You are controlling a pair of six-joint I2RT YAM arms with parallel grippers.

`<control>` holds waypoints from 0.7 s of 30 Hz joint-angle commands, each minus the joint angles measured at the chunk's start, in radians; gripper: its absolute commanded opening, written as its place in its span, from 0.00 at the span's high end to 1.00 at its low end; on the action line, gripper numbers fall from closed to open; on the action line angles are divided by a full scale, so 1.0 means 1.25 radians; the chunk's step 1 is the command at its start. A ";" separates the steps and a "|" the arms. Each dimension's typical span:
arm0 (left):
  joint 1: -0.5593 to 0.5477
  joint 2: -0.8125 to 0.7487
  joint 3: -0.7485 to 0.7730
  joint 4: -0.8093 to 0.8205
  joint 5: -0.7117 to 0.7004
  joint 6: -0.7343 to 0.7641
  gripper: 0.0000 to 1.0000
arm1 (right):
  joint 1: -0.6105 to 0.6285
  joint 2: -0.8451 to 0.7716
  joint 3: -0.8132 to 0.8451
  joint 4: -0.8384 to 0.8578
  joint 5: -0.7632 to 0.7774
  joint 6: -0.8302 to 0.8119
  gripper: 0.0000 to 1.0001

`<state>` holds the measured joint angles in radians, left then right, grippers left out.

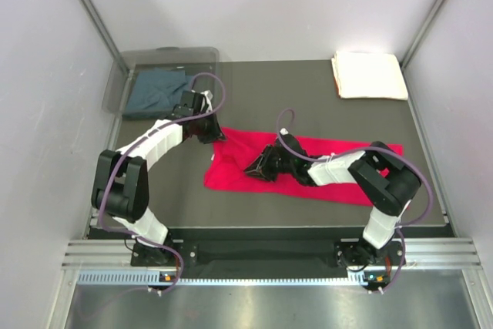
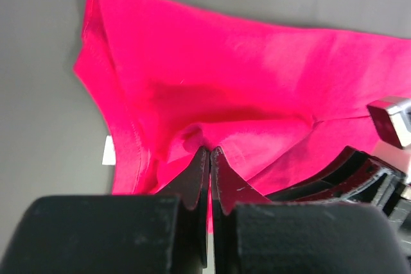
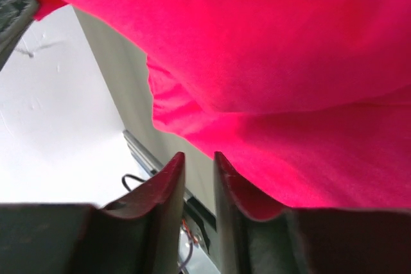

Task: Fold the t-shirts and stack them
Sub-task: Fold the tshirt

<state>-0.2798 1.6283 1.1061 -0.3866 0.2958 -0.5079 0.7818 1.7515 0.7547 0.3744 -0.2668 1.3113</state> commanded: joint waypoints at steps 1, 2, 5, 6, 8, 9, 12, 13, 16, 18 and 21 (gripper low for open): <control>0.004 0.005 0.053 0.068 0.020 0.023 1.00 | 0.010 0.003 0.017 0.020 0.044 0.022 0.72; 0.004 0.013 0.059 0.070 0.021 0.027 1.00 | 0.010 0.001 0.016 0.020 0.050 0.026 0.70; 0.004 0.026 0.067 0.092 0.034 0.031 1.00 | 0.008 0.008 0.021 0.020 0.051 0.033 0.66; 0.004 0.031 0.070 0.099 0.045 0.031 1.00 | 0.008 0.009 0.022 0.018 0.053 0.033 0.65; 0.004 0.042 0.070 0.120 0.074 0.027 1.00 | 0.009 0.017 0.028 0.016 0.056 0.039 0.65; 0.004 0.045 0.069 0.128 0.079 0.021 1.00 | 0.008 0.019 0.028 0.017 0.058 0.042 0.65; 0.004 0.051 0.069 0.148 0.087 0.017 1.00 | 0.005 0.026 0.021 0.029 0.067 0.055 0.66; 0.004 0.051 0.069 0.155 0.089 0.019 1.00 | 0.004 0.030 0.020 0.040 0.070 0.060 0.67; 0.004 0.055 0.078 0.172 0.095 0.025 1.00 | 0.000 0.036 0.013 0.057 0.078 0.074 0.67; 0.004 0.061 0.089 0.174 0.103 0.030 1.00 | -0.001 0.037 0.018 0.059 0.082 0.074 0.67; 0.004 0.068 0.096 0.179 0.105 0.027 1.00 | -0.002 0.039 0.013 0.062 0.098 0.086 0.67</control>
<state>-0.2790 1.7073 1.1809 -0.2337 0.4023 -0.4904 0.7811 1.7912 0.7544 0.3969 -0.1822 1.3937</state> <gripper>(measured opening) 0.012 0.327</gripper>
